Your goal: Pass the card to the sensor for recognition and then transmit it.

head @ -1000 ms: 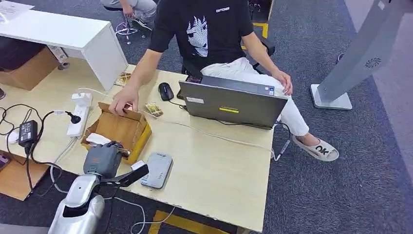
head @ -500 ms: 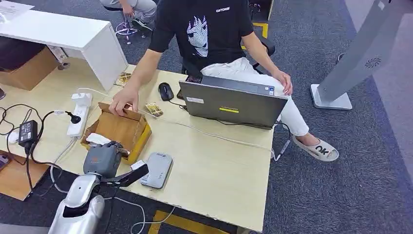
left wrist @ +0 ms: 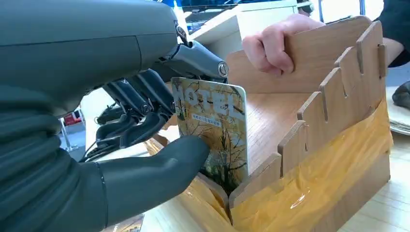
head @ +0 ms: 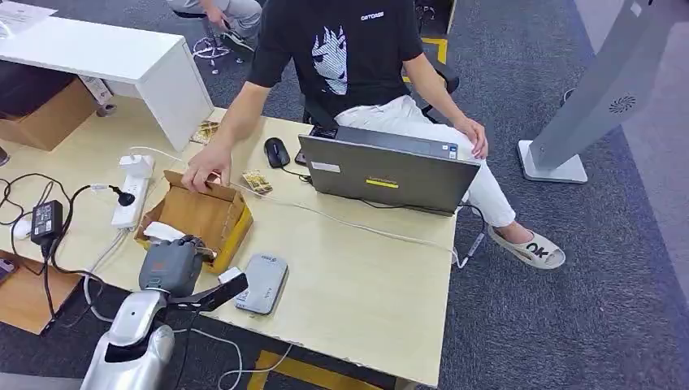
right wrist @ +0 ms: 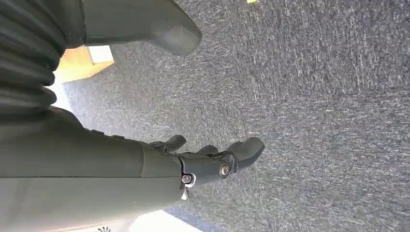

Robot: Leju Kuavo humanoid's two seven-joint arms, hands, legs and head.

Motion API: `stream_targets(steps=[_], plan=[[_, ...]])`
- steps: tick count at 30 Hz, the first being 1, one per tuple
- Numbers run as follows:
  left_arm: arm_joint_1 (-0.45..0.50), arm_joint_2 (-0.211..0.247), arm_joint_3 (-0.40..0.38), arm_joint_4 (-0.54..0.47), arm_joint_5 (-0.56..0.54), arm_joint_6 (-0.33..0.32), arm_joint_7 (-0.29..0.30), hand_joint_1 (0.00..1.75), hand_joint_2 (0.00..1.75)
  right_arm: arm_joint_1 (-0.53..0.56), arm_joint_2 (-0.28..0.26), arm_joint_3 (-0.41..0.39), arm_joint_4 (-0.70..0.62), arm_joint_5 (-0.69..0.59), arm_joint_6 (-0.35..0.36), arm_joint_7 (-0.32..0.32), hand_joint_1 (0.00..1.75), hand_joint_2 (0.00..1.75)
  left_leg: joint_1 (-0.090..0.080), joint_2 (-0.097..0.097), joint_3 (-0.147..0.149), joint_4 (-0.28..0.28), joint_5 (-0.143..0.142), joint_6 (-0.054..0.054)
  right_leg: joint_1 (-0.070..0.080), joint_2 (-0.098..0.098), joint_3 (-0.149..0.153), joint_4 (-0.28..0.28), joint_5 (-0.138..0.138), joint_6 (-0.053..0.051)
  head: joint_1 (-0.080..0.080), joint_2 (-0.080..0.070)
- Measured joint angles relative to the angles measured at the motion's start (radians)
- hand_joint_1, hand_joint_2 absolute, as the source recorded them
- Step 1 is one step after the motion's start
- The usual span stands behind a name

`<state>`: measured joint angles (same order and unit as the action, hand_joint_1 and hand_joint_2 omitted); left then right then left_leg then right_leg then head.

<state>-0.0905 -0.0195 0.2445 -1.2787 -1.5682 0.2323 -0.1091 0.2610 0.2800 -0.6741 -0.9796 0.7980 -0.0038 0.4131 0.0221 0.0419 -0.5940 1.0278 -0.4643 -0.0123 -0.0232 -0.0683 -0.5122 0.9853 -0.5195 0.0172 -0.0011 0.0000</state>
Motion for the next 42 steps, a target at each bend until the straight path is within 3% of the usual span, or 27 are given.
stream_targets(steps=[2, 3, 7, 10, 18, 20, 21, 22, 23, 42], plan=[[-0.006, 0.002, 0.0, -0.001, 0.0, 0.036, 0.025, 1.75, 1.75, 0.0, 0.0, 0.0, 0.0, 0.003, 0.001, 0.005, 0.0, 1.75, 0.0, 0.0, 0.001, 0.0, 0.0, 0.0, 0.0, 0.0, -0.004, 0.0, 0.0, 0.0, 0.0, 0.0], [-0.026, 0.027, -0.002, -0.028, 0.0, 0.028, 0.047, 1.75, 1.75, 0.0, 0.0, 0.0, 0.0, 0.01, 0.001, 0.011, 0.0, 1.75, 0.002, 0.0, -0.001, 0.001, 0.002, -0.001, 0.001, 0.001, -0.007, 0.0, 0.0, 0.0, 0.0, 0.0], [-0.235, 0.126, -0.006, -0.196, 0.0, -0.133, 0.043, 1.75, 1.75, -0.002, 0.0, -0.001, 0.004, 0.035, -0.001, 0.009, 0.0, 1.75, 0.007, -0.004, -0.01, 0.002, 0.006, -0.005, 0.007, -0.004, -0.008, 0.003, 0.004, -0.006, 0.001, 0.0], [-0.276, 0.166, -0.024, -0.262, -0.001, -0.104, 0.056, 1.75, 1.75, -0.002, 0.0, -0.002, 0.01, 0.037, -0.006, 0.006, 0.0, 1.75, 0.007, -0.002, -0.007, 0.002, 0.006, -0.005, 0.007, -0.002, -0.006, 0.003, 0.004, -0.006, 0.0, 0.0], [-0.275, 0.204, -0.056, -0.296, -0.001, -0.068, 0.084, 1.75, 1.75, -0.002, 0.0, -0.002, 0.012, 0.035, -0.007, 0.006, 0.0, 1.75, 0.007, -0.002, -0.007, 0.002, 0.006, -0.005, 0.007, -0.002, -0.007, 0.003, 0.004, -0.006, 0.001, 0.0], [-0.275, 0.21, -0.06, -0.298, -0.001, -0.068, 0.084, 1.68, 1.75, -0.002, 0.0, -0.002, 0.012, 0.035, -0.007, 0.009, 0.0, 1.75, 0.007, -0.002, -0.007, 0.002, 0.006, -0.005, 0.007, -0.002, -0.007, 0.003, 0.004, -0.006, 0.001, 0.0], [-0.275, 0.212, -0.061, -0.299, -0.001, -0.069, 0.085, 1.59, 1.75, -0.002, 0.0, -0.002, 0.012, 0.033, -0.006, 0.009, 0.0, 1.75, 0.007, -0.002, -0.007, 0.002, 0.006, -0.005, 0.007, -0.002, -0.007, 0.003, 0.004, -0.006, 0.001, 0.0], [-0.275, 0.214, -0.064, -0.301, -0.001, -0.069, 0.087, 0.24, 1.75, -0.002, 0.0, -0.002, 0.012, 0.034, -0.006, 0.009, 0.0, 1.75, 0.007, -0.002, -0.007, 0.002, 0.006, -0.005, 0.007, -0.002, -0.007, 0.003, 0.004, -0.006, 0.001, 0.0], [-0.275, 0.216, -0.068, -0.303, -0.001, -0.072, 0.09, 0.0, 1.75, -0.002, 0.0, -0.002, 0.012, 0.034, -0.006, 0.01, 0.0, 1.75, 0.007, -0.002, -0.007, 0.002, 0.006, -0.005, 0.007, -0.002, -0.007, 0.003, 0.004, -0.006, 0.001, 0.0], [-0.258, 0.21, -0.102, -0.332, -0.001, -0.082, 0.121, 0.0, 1.75, -0.003, 0.0, 0.004, 0.012, 0.016, -0.007, 0.025, 0.0, 1.75, 0.007, -0.002, -0.007, 0.002, 0.006, -0.005, 0.007, -0.002, -0.007, 0.003, 0.004, -0.006, 0.001, 0.0]])
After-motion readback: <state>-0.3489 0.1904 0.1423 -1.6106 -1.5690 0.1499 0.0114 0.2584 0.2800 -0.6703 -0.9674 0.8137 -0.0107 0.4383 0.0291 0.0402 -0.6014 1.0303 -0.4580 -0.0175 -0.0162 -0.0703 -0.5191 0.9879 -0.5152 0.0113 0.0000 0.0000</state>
